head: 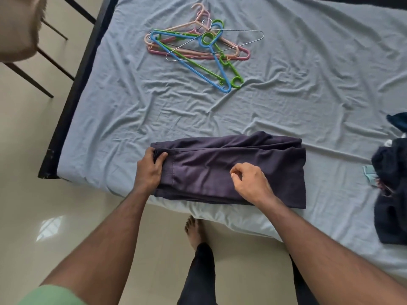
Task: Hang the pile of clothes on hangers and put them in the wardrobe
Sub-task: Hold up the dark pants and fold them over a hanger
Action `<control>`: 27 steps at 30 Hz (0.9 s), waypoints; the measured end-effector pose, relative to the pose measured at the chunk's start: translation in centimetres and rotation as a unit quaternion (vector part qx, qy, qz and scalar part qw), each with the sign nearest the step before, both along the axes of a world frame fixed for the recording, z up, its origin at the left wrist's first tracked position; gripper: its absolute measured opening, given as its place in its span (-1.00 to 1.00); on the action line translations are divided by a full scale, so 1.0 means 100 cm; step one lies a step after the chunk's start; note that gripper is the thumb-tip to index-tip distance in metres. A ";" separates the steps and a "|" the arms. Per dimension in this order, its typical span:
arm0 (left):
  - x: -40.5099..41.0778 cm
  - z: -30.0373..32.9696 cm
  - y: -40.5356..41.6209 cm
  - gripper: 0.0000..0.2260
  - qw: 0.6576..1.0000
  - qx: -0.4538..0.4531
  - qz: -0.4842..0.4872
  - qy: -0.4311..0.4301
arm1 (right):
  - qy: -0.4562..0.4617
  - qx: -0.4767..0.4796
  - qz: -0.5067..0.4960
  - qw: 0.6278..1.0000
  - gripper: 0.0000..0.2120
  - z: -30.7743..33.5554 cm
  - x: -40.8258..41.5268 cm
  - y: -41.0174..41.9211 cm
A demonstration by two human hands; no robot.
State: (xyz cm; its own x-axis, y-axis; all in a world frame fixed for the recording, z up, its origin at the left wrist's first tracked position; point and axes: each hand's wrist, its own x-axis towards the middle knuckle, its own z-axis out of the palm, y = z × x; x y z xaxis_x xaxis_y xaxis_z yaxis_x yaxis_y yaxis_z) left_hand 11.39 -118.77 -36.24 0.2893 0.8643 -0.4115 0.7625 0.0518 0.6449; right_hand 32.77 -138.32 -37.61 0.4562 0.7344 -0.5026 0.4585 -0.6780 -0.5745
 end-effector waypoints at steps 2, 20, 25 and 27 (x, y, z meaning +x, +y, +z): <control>-0.008 -0.007 0.008 -0.82 1.000 -0.002 0.006 0.008 | -0.002 -0.002 0.008 1.000 -0.88 -0.005 -0.002 0.009; -0.029 -0.043 -0.004 -0.68 0.936 0.073 -0.270 0.214 | -0.006 -0.062 0.075 0.995 -0.70 -0.023 -0.017 0.039; -0.010 -0.020 0.017 -0.79 0.980 0.012 -0.175 0.095 | -0.045 -0.038 0.057 0.997 -0.72 0.000 -0.022 0.070; -0.001 -0.008 0.032 -0.80 0.983 -0.008 -0.172 0.064 | -0.051 -0.039 0.051 0.997 -0.74 0.014 -0.028 0.087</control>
State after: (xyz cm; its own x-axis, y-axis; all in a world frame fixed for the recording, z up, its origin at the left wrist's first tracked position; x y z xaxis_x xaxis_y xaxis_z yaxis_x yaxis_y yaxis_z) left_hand 11.25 -115.53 -37.01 0.5084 0.7173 -0.4766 0.8118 -0.2145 0.5432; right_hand 29.97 -129.63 -36.23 0.4336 0.7401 -0.5140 0.5802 -0.6658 -0.4692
